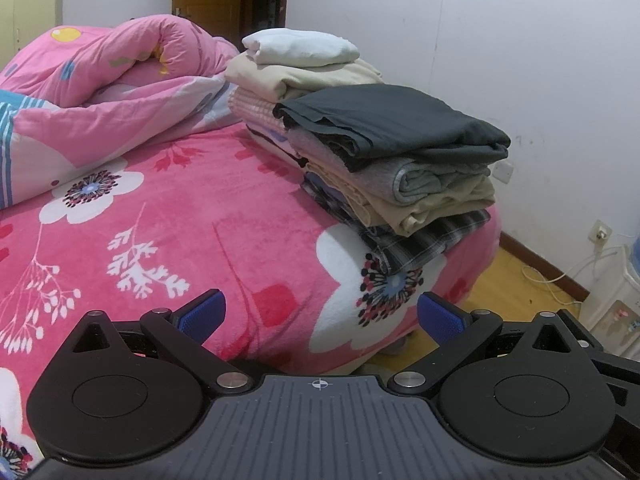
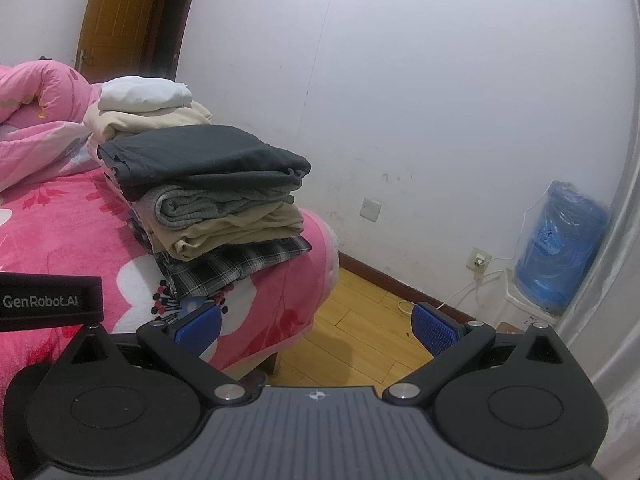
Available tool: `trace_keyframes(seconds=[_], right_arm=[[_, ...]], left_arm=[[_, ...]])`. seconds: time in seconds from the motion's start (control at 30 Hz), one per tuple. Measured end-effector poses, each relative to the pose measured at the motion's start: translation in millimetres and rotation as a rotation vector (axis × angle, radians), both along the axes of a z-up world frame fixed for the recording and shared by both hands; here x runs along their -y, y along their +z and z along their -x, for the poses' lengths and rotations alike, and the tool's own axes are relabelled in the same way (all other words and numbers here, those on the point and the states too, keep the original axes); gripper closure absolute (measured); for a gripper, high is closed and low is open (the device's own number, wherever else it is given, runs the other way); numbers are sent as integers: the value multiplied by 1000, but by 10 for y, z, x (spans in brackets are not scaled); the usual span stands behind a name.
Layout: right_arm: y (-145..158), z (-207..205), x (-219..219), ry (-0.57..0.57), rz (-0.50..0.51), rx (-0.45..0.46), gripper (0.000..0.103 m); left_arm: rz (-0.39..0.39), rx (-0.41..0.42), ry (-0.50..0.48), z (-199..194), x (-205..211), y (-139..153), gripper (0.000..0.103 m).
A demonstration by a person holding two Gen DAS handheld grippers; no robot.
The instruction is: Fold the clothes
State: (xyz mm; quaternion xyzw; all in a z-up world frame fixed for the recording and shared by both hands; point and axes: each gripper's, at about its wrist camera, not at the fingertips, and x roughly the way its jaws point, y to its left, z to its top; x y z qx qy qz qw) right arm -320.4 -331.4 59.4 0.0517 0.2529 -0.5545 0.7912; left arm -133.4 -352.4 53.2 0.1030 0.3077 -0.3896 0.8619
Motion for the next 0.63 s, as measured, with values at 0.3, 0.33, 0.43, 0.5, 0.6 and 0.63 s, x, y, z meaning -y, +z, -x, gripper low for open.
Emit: trace_keyframes(seconds=[0.3,0.33,0.43,0.5,0.6,0.63], right_arm=[[0,-19,6,3,0,0,0],[0,-17,3,3,-1,0,0],[-5,-22,-8,4,-1,-1,0],[-9,-30,-4,5,-3,-2,0],[-13,-42,-13,3,-3,-3,0],[-15,-41,-13,2,-3,-2,0]], left_arm=[[-1,-2,4,-16,-19,-1,0],[-1,-2,3,-14,-21,0,0],[-3,-5,6,-19,-24,0,0],[-4,-4,7,-23,-27,1,0],[-2,-6,10,-28,-33,4,0],[-2,-6,11,-30,-34,6,0]])
